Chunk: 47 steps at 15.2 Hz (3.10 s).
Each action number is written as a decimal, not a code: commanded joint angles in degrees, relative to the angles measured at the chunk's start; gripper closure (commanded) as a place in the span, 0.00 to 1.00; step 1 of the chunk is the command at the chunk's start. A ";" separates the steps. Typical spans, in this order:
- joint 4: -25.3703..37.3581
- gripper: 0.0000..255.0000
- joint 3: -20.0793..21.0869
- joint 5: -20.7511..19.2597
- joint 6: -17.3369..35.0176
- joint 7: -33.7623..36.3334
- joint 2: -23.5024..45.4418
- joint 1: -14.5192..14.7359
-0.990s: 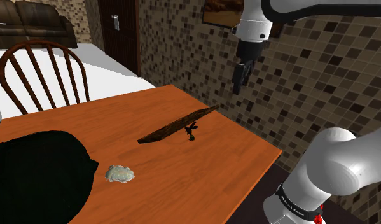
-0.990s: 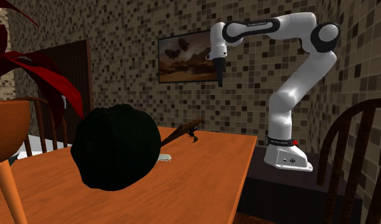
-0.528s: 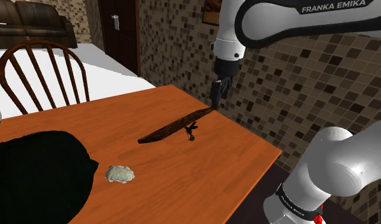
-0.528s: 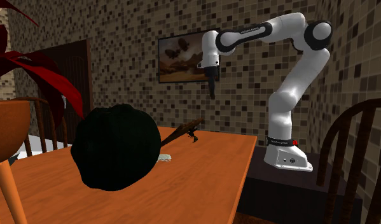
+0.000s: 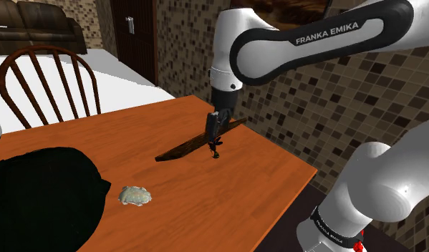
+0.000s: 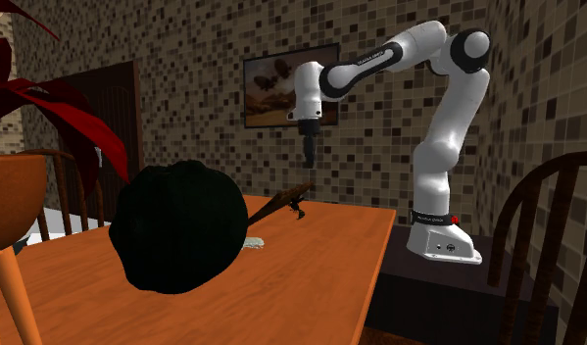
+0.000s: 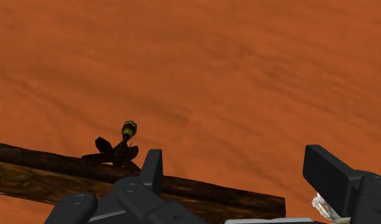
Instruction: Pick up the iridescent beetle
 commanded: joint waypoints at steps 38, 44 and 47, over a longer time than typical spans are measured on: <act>25.05 1.00 6.65 -16.69 25.45 20.28 49.51 11.93; 25.03 1.00 7.06 -16.12 24.38 19.94 48.38 11.61; 25.28 1.00 7.61 -15.27 22.64 19.45 46.80 11.20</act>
